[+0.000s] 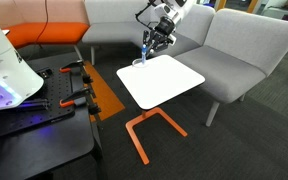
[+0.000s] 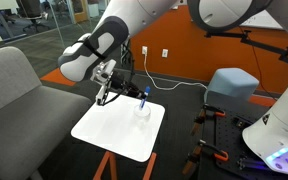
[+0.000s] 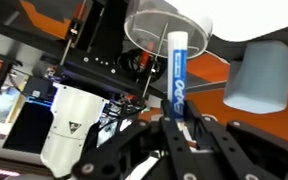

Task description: Pick up the blue marker and put it in the cup

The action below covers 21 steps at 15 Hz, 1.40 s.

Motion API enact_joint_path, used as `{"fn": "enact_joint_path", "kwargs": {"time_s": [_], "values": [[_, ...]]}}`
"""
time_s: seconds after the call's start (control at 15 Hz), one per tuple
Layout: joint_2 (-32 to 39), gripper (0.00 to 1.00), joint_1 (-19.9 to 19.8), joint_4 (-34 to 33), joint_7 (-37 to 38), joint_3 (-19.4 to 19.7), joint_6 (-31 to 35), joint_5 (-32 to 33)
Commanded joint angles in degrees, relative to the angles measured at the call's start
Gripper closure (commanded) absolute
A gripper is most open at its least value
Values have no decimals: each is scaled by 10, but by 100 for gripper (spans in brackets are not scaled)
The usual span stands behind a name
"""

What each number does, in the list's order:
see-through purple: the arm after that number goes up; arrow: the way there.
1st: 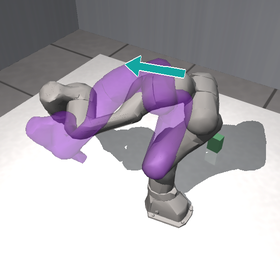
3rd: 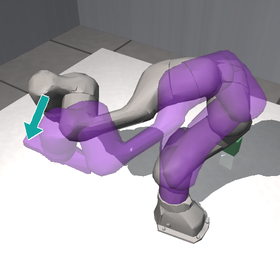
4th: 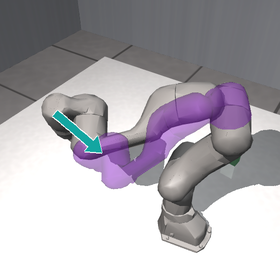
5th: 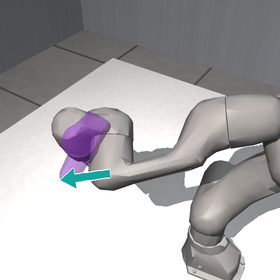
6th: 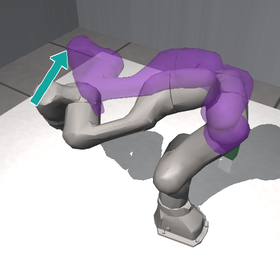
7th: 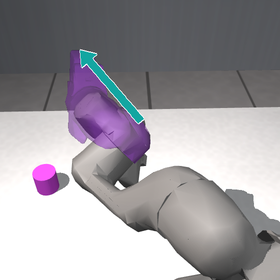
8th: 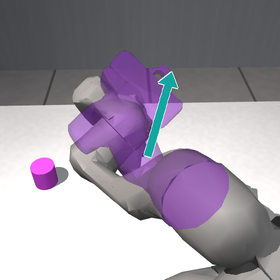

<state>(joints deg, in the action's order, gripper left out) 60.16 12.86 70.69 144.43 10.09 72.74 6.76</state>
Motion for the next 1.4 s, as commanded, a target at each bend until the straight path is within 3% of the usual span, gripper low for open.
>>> {"fn": "enact_joint_path", "kwargs": {"time_s": [0.0,0.8,0.87,1.33], "values": [[32,95,-10,-43,-8,-8,-27,4],[69,95,-10,-74,-4,-16,-28,-9],[67,61,-10,-72,-4,-16,-27,-10],[20,11,3,-36,7,-8,-5,-4]]}}
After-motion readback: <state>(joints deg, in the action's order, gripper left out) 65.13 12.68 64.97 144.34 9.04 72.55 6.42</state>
